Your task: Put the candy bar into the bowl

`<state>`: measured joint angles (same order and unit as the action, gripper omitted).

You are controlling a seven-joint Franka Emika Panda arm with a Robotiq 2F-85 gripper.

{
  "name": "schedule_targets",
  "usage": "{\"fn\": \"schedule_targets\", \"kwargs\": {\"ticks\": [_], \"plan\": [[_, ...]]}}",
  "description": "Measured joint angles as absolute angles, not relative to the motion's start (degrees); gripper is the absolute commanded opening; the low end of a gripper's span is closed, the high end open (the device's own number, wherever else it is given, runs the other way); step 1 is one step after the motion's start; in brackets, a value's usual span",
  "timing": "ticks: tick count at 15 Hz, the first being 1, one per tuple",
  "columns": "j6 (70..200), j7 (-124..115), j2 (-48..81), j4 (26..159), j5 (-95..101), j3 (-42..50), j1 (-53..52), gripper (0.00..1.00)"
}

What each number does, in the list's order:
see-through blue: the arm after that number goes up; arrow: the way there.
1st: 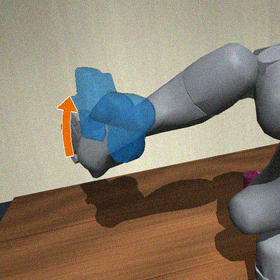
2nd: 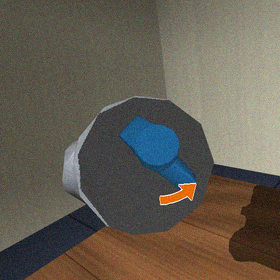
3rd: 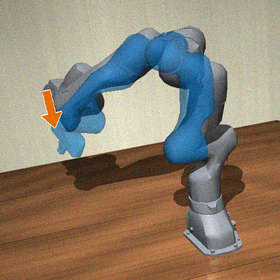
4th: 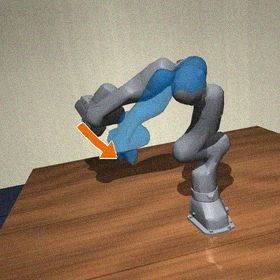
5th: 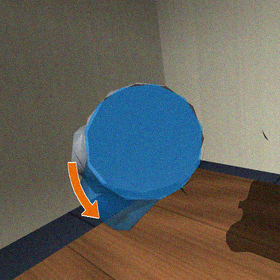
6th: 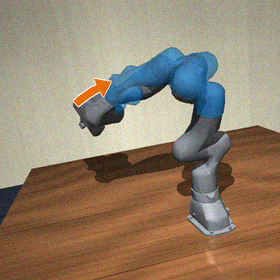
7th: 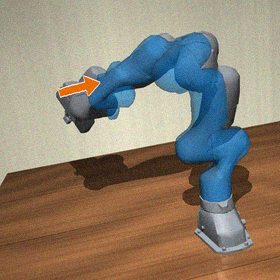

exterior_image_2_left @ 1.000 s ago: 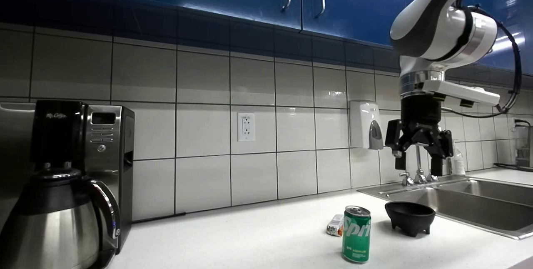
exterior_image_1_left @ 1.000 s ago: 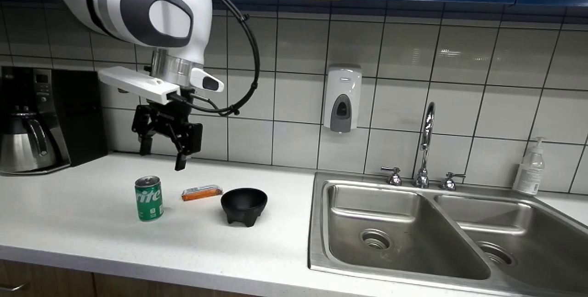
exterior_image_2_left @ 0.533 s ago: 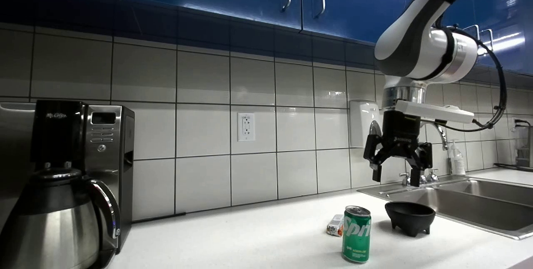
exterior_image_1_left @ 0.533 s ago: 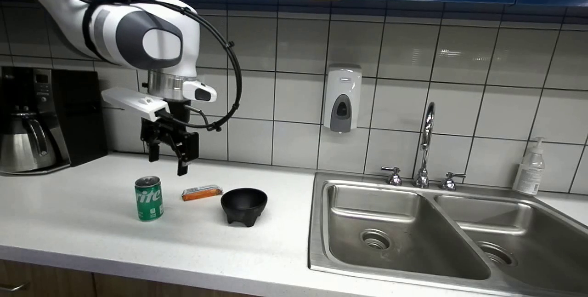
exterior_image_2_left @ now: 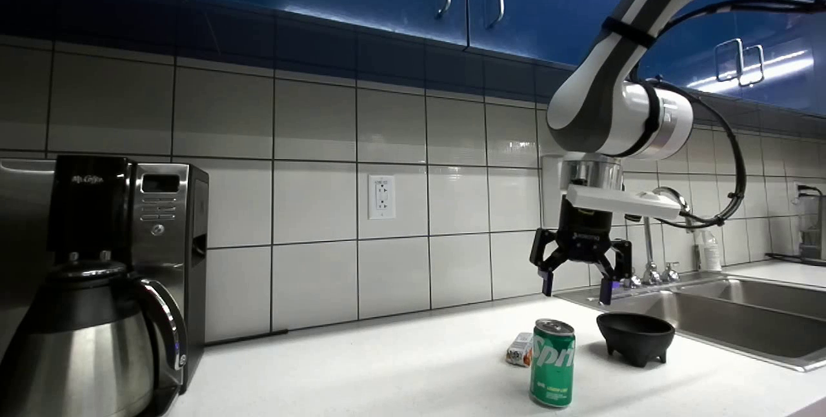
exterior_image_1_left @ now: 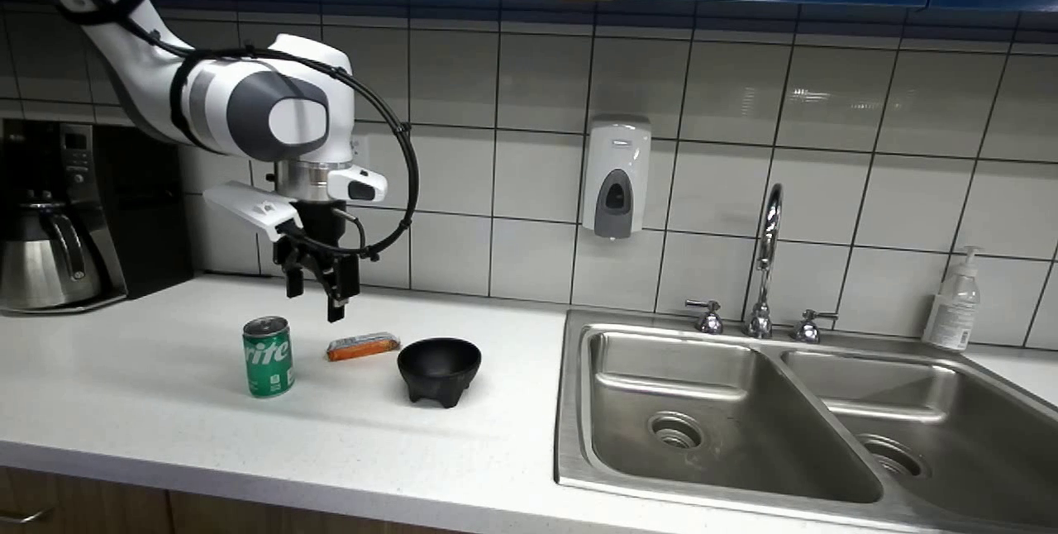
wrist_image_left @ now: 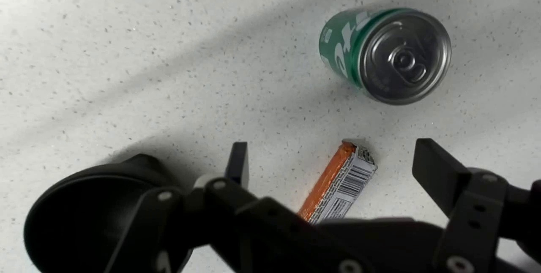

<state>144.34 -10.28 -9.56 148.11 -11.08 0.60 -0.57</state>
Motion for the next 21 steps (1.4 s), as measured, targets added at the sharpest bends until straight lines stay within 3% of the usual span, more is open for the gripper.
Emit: {"fn": "schedule_targets", "kwargs": {"ticks": [21], "plan": [[148.2,-27.3,15.0,128.9,-8.2,1.0,-3.5,1.0]]}}
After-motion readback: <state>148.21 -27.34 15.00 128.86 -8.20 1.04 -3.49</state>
